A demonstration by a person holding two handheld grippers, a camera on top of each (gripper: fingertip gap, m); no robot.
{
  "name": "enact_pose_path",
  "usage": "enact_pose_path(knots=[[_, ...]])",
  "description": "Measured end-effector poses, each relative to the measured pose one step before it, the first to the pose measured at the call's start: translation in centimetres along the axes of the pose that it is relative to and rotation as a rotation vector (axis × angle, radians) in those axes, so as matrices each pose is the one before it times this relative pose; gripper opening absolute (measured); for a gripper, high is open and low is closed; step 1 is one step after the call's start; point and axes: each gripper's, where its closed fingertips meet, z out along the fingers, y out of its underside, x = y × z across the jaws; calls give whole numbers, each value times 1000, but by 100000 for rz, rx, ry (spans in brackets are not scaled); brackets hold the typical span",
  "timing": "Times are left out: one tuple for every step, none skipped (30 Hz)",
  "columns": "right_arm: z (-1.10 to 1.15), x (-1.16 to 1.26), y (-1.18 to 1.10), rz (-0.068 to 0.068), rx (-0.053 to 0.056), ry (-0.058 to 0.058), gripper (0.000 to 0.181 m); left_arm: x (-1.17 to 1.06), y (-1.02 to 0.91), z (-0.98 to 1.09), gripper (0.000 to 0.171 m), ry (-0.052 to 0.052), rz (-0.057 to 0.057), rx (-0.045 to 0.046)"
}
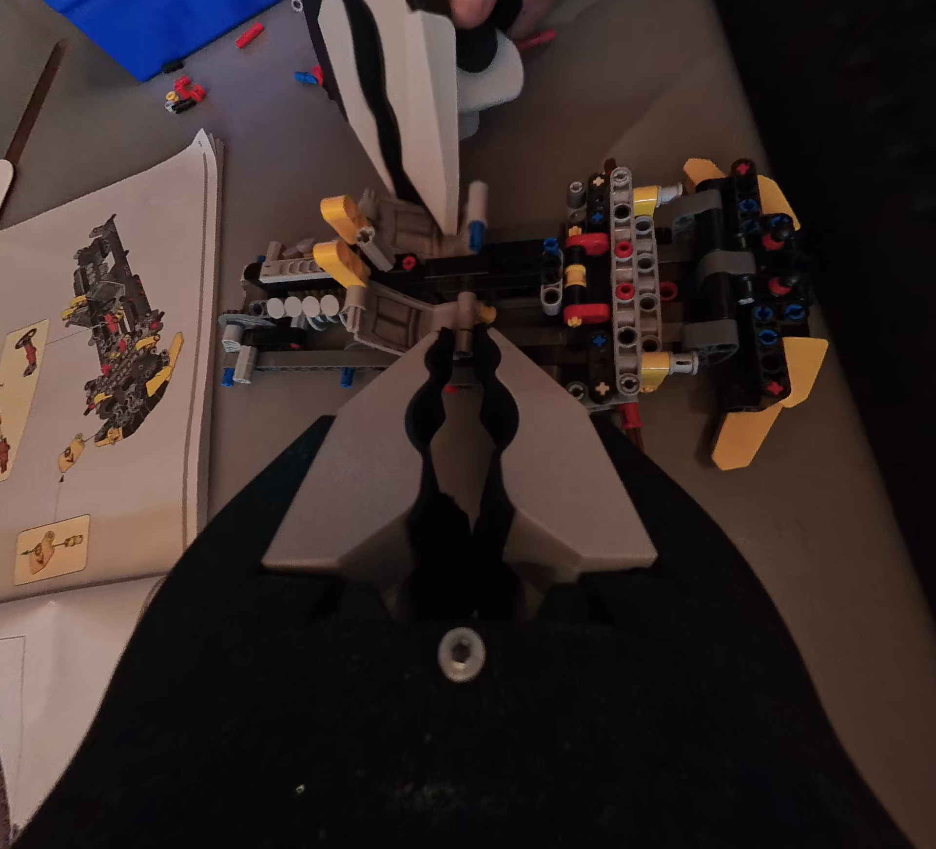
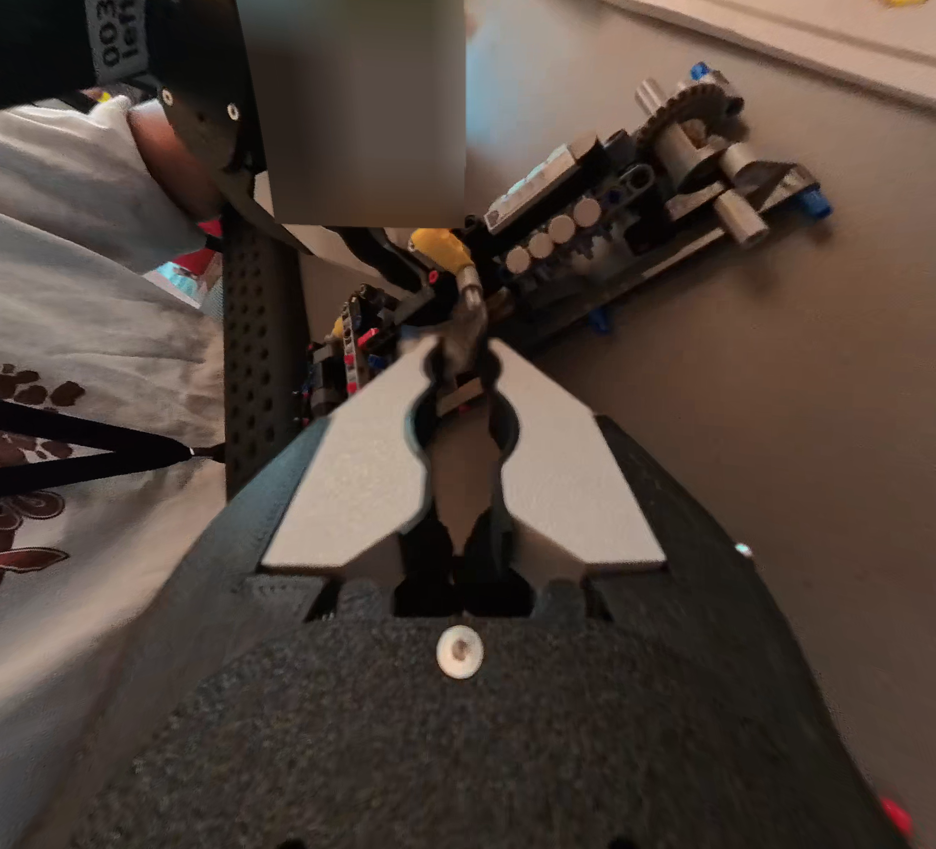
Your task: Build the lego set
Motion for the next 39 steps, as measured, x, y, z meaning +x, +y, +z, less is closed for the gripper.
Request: enact_pose_path(knots=[[-103, 403, 98, -829, -582, 2129, 6, 21, -14, -3, 5, 16, -73, 145], [-89, 301, 89, -511, -265, 1478, 5, 18, 11, -11, 5, -94, 48, -156], [-107, -114, -3, -157, 249, -1123, 4, 4, 18, -8, 5, -136, 390, -176], [-84, 127, 62, -468, -376, 731, 4, 27, -14, -7, 5, 24, 218, -75], [-75, 300, 47, -1136, -332, 2356, 3, 76, -44, 27, 5, 411, -203, 95], [-17, 83, 81, -2290, -582, 1364, 2, 68, -43, 16, 5, 287, -138, 130], [-29, 192, 39, -2228, -639, 2232, 2, 43, -14, 8, 5, 117, 346, 59], [-30, 47, 8, -2328, -391, 1487, 2, 33, -9, -1, 5, 69, 388, 80], [58, 6, 69, -2120, -728, 1181, 2, 4, -2, -11, 5, -8, 24, 99], [8, 131, -32, -1530, -188, 1766, 2, 6, 17, -4, 5, 126, -95, 57], [4, -63, -24, -1459, -228, 759, 2, 8, 22, -28, 5, 161, 21, 50], [-22, -56, 16, -1716, -337, 655, 2, -5, 23, -20, 5, -59, 89, 38], [-28, -126, 21, -1354, -279, -407, 3, -15, 6, 7, 5, -190, 261, -90], [-25, -152, 56, -107, -560, -1044, 3, 6, -16, 12, 5, -309, 605, -124], [-99, 47, 77, -710, -791, -157, 3, -1, -16, 49, 5, -367, 555, -164], [-62, 22, 37, -1082, -652, 35, 4, 3, -21, 66, 5, -257, 85, -247], [83, 25, 19, -1241, -491, 783, 4, -8, -11, 11, 5, -77, 13, -141], [64, 220, -2, -2168, -474, 2648, 4, -10, -4, -13, 5, 190, -138, 47], [-40, 198, -15, -3283, -566, 3121, 3, -7, -6, 13, 5, 287, -623, 153], [-10, 15, 11, -3295, -1035, 2267, 4, -4, 7, 8, 5, 183, -558, 116], [-4, 16, -38, -2423, -729, 2054, 4, 1, 12, 1, 5, 55, -66, 54], [-16, -70, -35, -932, -445, 1012, 4, 5, 9, -10, 5, -9, 246, 52], [-53, -192, -31, 731, 29, -1160, 5, -1, 10, -17, 5, 36, 183, 12], [-98, -52, 17, 1002, -14, -1545, 4, -1, 3, 7, 5, 35, -210, -26], [-26, 7, 56, 932, 73, -1544, 4, -8, -32, 30, 5, -78, -278, 5], [10, 20, 73, 396, 67, -1284, 4, -3, -17, 25, 5, -152, 169, 8], [-4, 5, 62, -404, -44, -696, 4, -8, -2, 9, 5, -78, 291, 4], [-37, -26, 19, -928, -298, -349, 4, 3, -12, 11, 5, 43, -52, 64], [-86, 21, 44, -1598, -930, 17, 4, -7, -10, 27, 5, 26, -301, 145], [-113, -21, 14, -1291, -1108, -242, 4, -7, -14, 27, 5, -40, -143, 114], [-64, -45, 36, -761, -1255, -791, 4, -5, -15, 32, 5, -138, 160, 94], [-46, -144, 75, -381, -1480, -1738, 5, -3, -6, 19, 5, -80, 306, -65], [-22, -167, 39, 702, -1101, -2410, 6, -4, 0, 1, 6, -101, 335, -147], [8, -169, 22, 1701, -894, -2816, 6, -7, 5, -8, 5, -139, 311, -122], [31, -127, -8, 1745, -722, -2239, 7, -6, 10, -9, 5, -83, 119, -92], [50, 48, -30, -114, -241, 80, 7, 6, 20, -17, 5, -6, -88, -79], [34, 344, 1, -1902, -150, 3120, 6, 1, 17, -27, 5, 10, -132, -72], [46, 195, -7, -2208, -76, 2764, 5, -4, 12, -21, 5, -38, 40, -118], [3, 48, -63, -1958, 18, 1990, 5, 5, 7, -15, 5, -114, 286, -115]])
